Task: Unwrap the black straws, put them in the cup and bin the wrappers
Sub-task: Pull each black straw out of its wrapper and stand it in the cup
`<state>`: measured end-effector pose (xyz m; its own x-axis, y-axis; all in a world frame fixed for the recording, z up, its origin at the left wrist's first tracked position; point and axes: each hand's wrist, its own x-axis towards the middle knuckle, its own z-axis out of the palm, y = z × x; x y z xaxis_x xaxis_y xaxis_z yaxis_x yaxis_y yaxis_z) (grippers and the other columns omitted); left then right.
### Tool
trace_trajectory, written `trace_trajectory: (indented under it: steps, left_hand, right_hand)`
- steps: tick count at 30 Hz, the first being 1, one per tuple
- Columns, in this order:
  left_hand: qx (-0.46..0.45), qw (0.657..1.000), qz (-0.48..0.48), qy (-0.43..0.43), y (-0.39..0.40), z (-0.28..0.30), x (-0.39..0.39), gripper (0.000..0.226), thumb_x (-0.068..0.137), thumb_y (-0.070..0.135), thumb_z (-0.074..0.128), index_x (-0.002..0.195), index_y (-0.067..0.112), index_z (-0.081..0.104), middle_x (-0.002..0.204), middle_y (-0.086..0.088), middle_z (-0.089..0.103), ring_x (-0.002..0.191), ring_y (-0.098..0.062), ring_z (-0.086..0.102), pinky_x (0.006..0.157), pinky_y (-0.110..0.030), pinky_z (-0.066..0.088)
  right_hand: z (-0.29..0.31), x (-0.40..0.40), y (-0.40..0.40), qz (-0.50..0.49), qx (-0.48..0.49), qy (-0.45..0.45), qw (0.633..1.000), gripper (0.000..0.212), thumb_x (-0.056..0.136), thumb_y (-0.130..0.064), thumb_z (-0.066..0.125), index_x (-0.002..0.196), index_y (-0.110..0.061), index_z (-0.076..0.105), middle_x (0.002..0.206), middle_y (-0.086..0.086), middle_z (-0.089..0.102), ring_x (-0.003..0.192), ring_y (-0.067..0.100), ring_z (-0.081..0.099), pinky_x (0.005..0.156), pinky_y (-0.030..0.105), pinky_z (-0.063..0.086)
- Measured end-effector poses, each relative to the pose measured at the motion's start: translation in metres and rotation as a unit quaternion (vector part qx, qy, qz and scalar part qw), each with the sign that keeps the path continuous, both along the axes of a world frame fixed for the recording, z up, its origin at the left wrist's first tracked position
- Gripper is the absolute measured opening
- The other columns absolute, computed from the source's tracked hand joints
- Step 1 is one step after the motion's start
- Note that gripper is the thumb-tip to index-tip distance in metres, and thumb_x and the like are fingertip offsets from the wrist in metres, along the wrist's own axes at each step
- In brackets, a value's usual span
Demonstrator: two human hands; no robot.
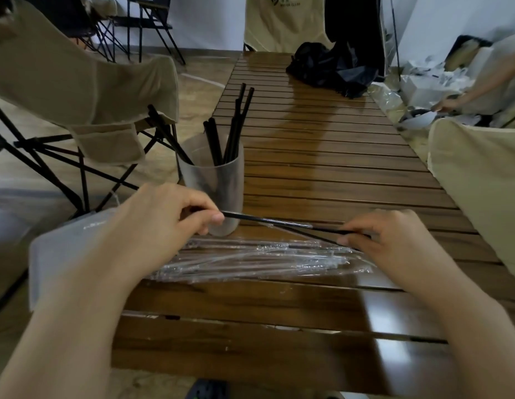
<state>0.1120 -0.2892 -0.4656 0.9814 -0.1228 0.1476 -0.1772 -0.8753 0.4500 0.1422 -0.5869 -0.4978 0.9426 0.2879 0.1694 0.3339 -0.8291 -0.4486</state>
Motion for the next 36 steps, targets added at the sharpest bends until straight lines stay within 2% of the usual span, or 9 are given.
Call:
trace_trajectory:
  steps: [5,12,17,20,24,28,31,34,36]
  left_hand:
    - [0.026,0.998,-0.046,0.032,-0.019,-0.009,0.003,0.016,0.091,0.045,0.053,0.092,0.039,0.068,0.073,0.021,0.065,0.07,0.015,0.057,0.063,-0.014,0.041]
    - [0.005,1.0,-0.012,0.017,-0.011,-0.007,0.005,0.014,0.092,0.038,0.056,0.092,0.045,0.068,0.07,0.023,0.065,0.064,0.015,0.055,0.059,-0.02,0.038]
    - [0.003,0.999,0.034,0.013,-0.002,-0.004,0.002,0.011,0.09,0.039,0.057,0.096,0.045,0.064,0.08,0.026,0.066,0.081,0.012,0.058,0.082,-0.025,0.051]
    - [-0.001,0.999,-0.009,0.031,-0.019,-0.007,0.002,0.02,0.09,0.042,0.057,0.108,0.045,0.064,0.086,0.026,0.067,0.081,0.013,0.059,0.08,-0.021,0.051]
    - [-0.005,0.999,-0.045,0.015,-0.036,-0.009,0.007,0.019,0.094,0.037,0.053,0.104,0.04,0.069,0.071,0.025,0.064,0.07,0.024,0.053,0.06,-0.006,0.036]
    - [-0.019,0.999,-0.043,0.012,-0.031,-0.005,0.007,0.014,0.092,0.036,0.056,0.099,0.041,0.068,0.073,0.022,0.067,0.069,0.023,0.054,0.061,-0.005,0.043]
    - [-0.02,1.0,0.011,-0.014,-0.016,-0.005,0.006,0.013,0.091,0.035,0.059,0.093,0.038,0.071,0.071,0.021,0.066,0.067,0.015,0.058,0.061,-0.008,0.037]
    - [-0.004,0.998,0.049,-0.038,-0.01,-0.009,0.008,0.011,0.09,0.035,0.061,0.093,0.037,0.071,0.069,0.021,0.066,0.07,0.009,0.061,0.066,-0.015,0.047]
    - [0.004,0.998,0.052,-0.034,-0.013,-0.014,0.009,0.008,0.09,0.036,0.061,0.088,0.039,0.069,0.068,0.022,0.066,0.066,0.01,0.06,0.063,-0.018,0.05]
  right_hand:
    - [-0.002,-0.002,0.026,0.046,0.017,-0.009,0.999,0.011,0.085,-0.023,0.067,0.091,-0.026,0.075,0.079,-0.015,0.068,0.07,-0.008,0.057,0.064,0.004,0.043]
    - [-0.003,0.002,0.007,0.011,0.02,0.019,1.0,0.014,0.086,-0.023,0.065,0.077,-0.03,0.074,0.067,-0.014,0.069,0.069,-0.001,0.062,0.068,0.017,0.049]
    - [-0.002,0.002,-0.001,-0.034,0.017,0.021,0.999,0.009,0.082,-0.023,0.07,0.08,-0.029,0.075,0.07,-0.011,0.07,0.067,0.007,0.064,0.069,0.034,0.054]
    - [-0.001,0.001,0.009,-0.013,0.027,0.018,0.999,0.011,0.084,-0.022,0.068,0.089,-0.029,0.075,0.077,-0.012,0.071,0.072,0.001,0.063,0.068,0.023,0.053]
    - [0.0,-0.001,0.023,0.035,0.038,0.03,0.998,0.017,0.087,-0.025,0.065,0.098,-0.035,0.072,0.084,-0.019,0.069,0.08,-0.006,0.062,0.067,0.008,0.047]
    - [0.0,0.0,0.018,0.025,0.049,0.017,0.998,0.012,0.085,-0.02,0.066,0.091,-0.028,0.075,0.075,-0.02,0.065,0.077,-0.006,0.061,0.068,0.003,0.044]
    - [-0.003,0.004,0.0,-0.022,-0.001,-0.011,1.0,0.01,0.083,-0.022,0.069,0.088,-0.029,0.075,0.074,-0.018,0.062,0.074,0.001,0.059,0.067,0.011,0.042]
    - [-0.005,0.005,-0.01,-0.069,-0.02,-0.074,0.995,0.011,0.077,-0.022,0.074,0.08,-0.032,0.072,0.082,-0.013,0.056,0.085,0.014,0.051,0.077,0.039,0.044]
    - [-0.006,0.005,-0.01,-0.108,-0.016,-0.107,0.988,0.009,0.074,-0.022,0.077,0.081,-0.027,0.074,0.081,-0.007,0.051,0.084,0.016,0.046,0.076,0.044,0.042]
